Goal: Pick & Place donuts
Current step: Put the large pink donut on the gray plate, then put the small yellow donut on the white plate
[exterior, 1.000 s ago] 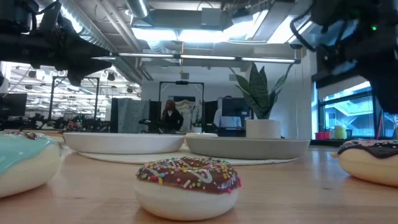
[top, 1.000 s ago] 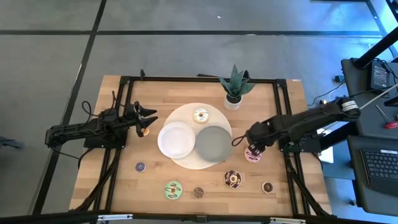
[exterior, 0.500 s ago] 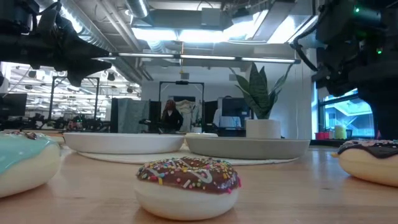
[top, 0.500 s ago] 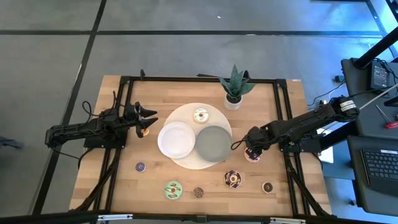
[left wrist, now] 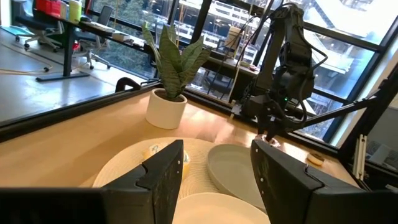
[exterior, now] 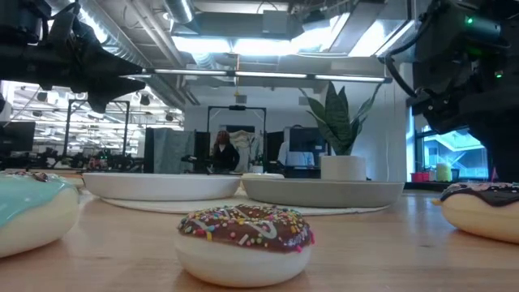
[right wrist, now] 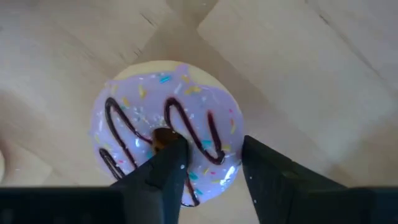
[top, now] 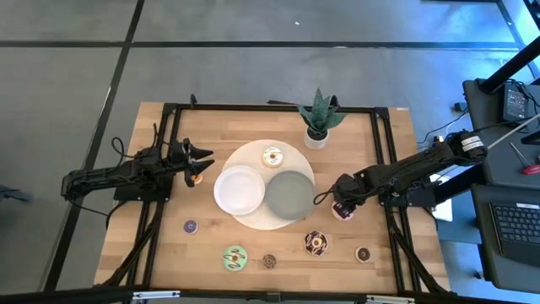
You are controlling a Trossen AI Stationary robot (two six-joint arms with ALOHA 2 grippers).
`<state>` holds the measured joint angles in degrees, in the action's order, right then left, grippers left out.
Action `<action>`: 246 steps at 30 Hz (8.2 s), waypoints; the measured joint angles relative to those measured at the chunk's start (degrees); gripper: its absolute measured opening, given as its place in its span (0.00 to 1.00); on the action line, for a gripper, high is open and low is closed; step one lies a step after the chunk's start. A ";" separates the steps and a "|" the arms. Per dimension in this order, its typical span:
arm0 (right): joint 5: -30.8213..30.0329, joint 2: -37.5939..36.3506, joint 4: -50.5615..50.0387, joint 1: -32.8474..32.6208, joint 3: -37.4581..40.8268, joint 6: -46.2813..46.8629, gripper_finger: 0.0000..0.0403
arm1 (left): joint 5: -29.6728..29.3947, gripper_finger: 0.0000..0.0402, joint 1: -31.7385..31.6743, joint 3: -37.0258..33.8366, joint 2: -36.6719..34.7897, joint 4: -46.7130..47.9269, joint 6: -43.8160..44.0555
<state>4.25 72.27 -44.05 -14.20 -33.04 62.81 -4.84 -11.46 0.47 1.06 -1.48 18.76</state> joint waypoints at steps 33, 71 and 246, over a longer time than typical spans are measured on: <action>-10.23 12.63 9.28 11.51 -29.91 -37.74 0.13 | -2.06 0.46 -0.02 0.02 0.00 -0.33 0.07; -4.13 32.57 3.65 19.29 -38.14 -46.63 0.45 | -4.50 0.46 -0.02 0.90 0.03 -0.20 -1.60; -10.75 14.25 0.96 15.08 -37.77 -45.10 0.51 | -4.48 0.08 8.33 48.89 87.93 33.38 12.98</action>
<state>-6.50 86.52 -43.09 0.89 -70.81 17.72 -9.32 -3.14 49.36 88.99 31.90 31.75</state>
